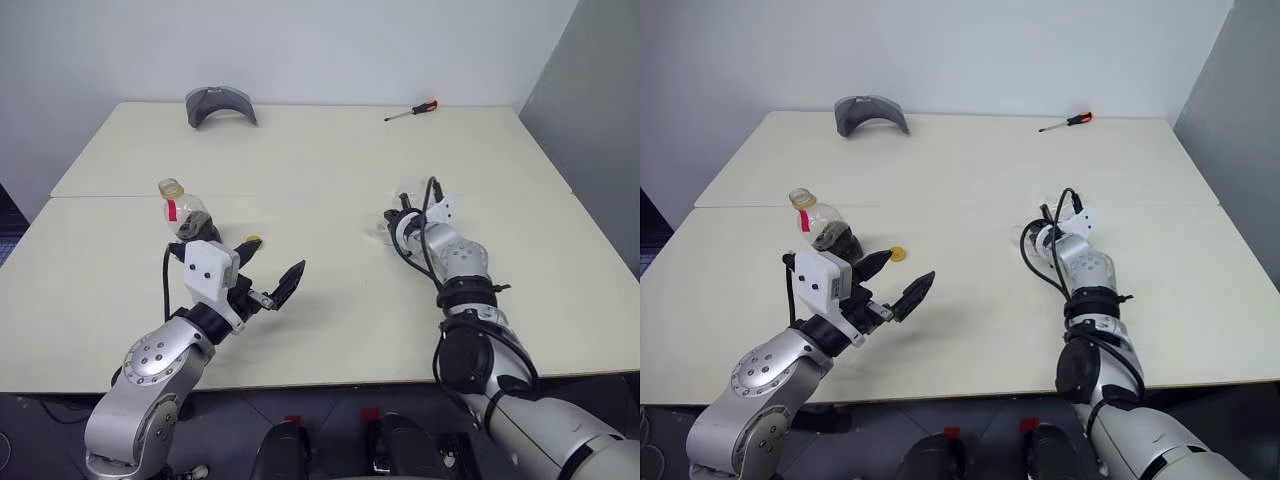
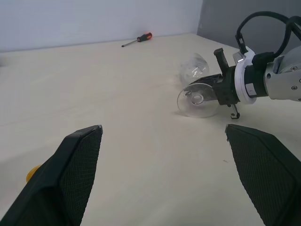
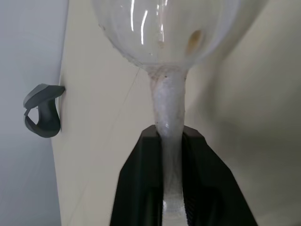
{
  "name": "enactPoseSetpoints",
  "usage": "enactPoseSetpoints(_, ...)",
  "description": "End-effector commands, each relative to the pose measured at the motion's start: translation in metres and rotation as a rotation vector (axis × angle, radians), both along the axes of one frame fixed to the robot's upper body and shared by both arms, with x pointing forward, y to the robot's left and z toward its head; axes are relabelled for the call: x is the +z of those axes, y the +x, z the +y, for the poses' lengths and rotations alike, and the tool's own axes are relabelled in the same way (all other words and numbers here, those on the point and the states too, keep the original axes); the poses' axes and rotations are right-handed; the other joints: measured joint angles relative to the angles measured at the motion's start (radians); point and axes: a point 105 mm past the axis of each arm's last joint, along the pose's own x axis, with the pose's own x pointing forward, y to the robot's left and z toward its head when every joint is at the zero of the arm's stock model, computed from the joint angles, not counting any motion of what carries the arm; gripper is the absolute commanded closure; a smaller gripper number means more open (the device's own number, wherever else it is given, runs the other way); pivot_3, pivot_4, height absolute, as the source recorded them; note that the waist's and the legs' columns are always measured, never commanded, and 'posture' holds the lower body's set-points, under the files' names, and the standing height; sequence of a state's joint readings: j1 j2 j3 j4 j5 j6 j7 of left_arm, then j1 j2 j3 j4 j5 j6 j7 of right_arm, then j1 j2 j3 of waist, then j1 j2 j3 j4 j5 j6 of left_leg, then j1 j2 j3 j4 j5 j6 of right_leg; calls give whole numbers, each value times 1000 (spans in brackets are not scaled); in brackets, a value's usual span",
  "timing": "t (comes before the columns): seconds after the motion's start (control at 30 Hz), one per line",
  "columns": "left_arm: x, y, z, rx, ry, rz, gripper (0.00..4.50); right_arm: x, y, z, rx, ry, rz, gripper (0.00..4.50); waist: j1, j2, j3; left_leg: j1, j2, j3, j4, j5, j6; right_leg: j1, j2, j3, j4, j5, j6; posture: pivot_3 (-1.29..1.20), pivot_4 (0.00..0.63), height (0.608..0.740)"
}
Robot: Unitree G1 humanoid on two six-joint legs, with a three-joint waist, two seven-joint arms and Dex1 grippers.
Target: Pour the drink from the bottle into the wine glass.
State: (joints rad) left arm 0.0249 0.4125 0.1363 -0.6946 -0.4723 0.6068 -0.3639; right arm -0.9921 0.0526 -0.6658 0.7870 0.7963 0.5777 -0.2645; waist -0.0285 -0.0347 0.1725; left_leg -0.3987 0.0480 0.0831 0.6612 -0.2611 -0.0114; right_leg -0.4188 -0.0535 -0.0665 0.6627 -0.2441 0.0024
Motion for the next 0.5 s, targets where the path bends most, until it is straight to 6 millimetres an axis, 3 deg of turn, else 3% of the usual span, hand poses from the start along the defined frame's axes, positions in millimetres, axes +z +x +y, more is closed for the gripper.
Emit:
enactPoseSetpoints(0.03,8,-1,-1,-16,-5,-35,0,-23,-7,-3,-2,-18,92,2705,0,0,0,0,0,0,0,0,0,0,0,0,0,0,0,0,150,740)
enactPoseSetpoints(0.17,8,-1,-2,-19,-4,-35,0,-24,-7,-4,1,-24,96,1335,1,0,0,0,0,0,0,0,0,0,0,0,0,0,0,0,150,740)
enactPoseSetpoints(0.5,7,-1,-3,-24,-7,-30,0,-21,3,-27,5,-122,71,1335,5,-1,0,0,-1,-1,0,1,2,1,0,-1,-1,0,1,0,150,740)
